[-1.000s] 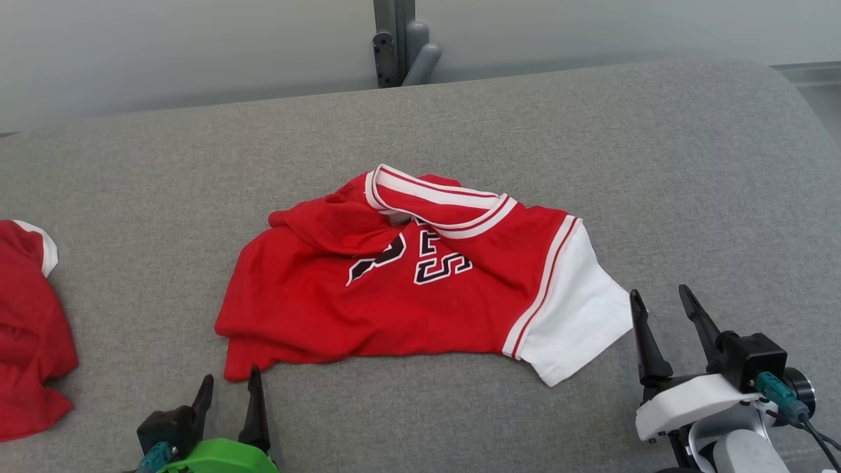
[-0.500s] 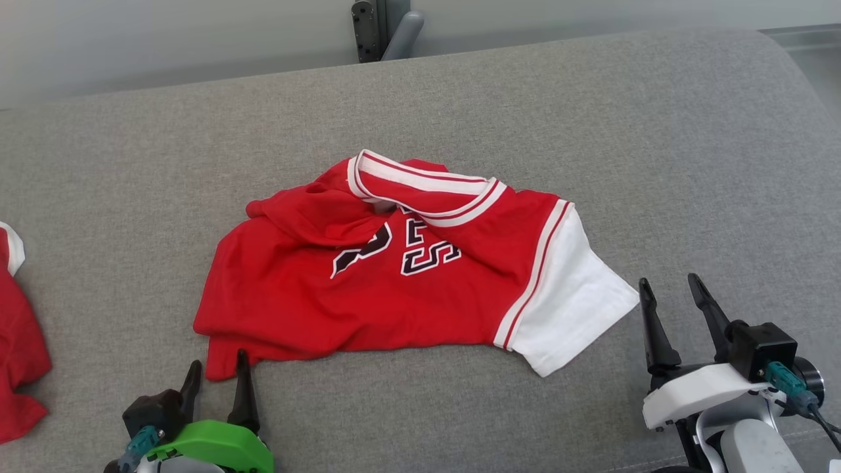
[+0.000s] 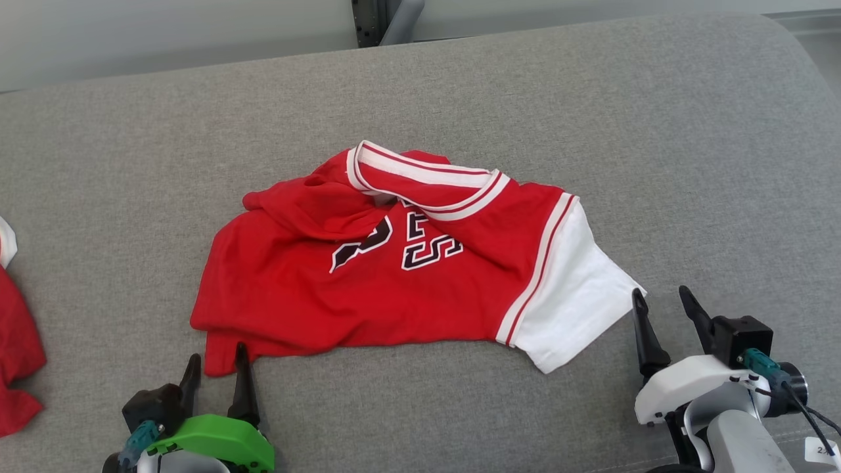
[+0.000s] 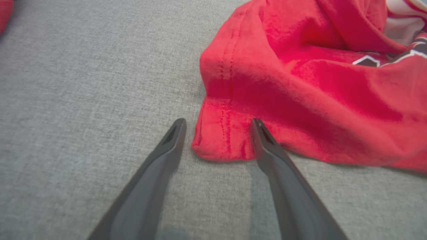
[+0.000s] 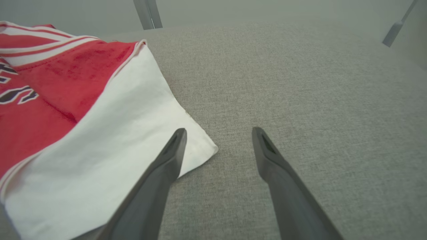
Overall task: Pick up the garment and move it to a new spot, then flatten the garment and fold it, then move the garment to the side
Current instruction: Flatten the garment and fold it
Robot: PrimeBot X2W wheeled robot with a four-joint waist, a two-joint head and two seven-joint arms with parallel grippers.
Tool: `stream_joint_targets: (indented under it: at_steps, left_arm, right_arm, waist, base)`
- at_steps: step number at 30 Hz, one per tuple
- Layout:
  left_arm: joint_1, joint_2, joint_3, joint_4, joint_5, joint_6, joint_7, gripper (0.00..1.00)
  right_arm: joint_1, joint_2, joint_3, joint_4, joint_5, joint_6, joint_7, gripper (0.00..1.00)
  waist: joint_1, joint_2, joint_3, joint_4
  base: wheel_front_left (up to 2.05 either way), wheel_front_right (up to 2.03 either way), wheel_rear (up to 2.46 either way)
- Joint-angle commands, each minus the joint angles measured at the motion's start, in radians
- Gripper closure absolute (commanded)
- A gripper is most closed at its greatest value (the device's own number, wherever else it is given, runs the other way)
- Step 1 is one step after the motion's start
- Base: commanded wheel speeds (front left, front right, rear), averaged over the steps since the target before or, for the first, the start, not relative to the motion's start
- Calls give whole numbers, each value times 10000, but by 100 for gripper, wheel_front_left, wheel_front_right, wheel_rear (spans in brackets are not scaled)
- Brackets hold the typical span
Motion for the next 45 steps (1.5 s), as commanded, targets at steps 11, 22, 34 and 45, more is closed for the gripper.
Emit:
stream_joint_targets:
  at_steps: [11,22,34,45]
  left_arm:
    - [-174,26,-181,-49,78,-51,14,0]
    - [-224,26,-281,-90,188,-129,15,0]
    - [-236,24,-475,50,169,-180,15,100]
    - [-444,30,-191,-1046,10,-623,7,100]
  right_arm:
    - [-811,32,163,1489,-6,-14,-2,0]
    - [-1100,57,144,2060,4,-14,10,0]
    - [-940,47,471,1637,330,-14,0,100]
    - [-321,47,602,-1331,1217,-14,-2,100]
  waist:
    - [0,0,131,255]
    - [0,0,197,318]
    - [0,0,108,394]
    - [0,0,-863,599]
  base:
    - [0,0,0]
    - [0,0,0]
    - [0,0,0]
    - [0,0,0]
